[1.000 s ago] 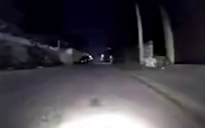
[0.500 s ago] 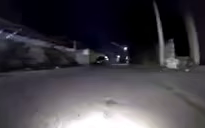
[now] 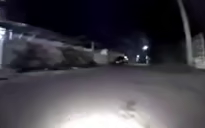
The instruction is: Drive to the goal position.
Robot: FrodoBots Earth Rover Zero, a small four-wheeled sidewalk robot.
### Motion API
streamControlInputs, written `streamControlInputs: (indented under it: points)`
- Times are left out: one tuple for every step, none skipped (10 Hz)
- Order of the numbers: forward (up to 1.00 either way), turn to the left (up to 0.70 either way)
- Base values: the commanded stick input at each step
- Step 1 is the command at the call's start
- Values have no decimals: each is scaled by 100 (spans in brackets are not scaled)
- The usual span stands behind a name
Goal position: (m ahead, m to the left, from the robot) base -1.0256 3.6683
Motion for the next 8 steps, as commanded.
streamControlInputs:
  points:
    - [98, 38]
    - [98, 38]
    - [98, 38]
    - [98, 38]
    - [98, 38]
    - [98, 38]
    - [98, 38]
    - [98, 38]
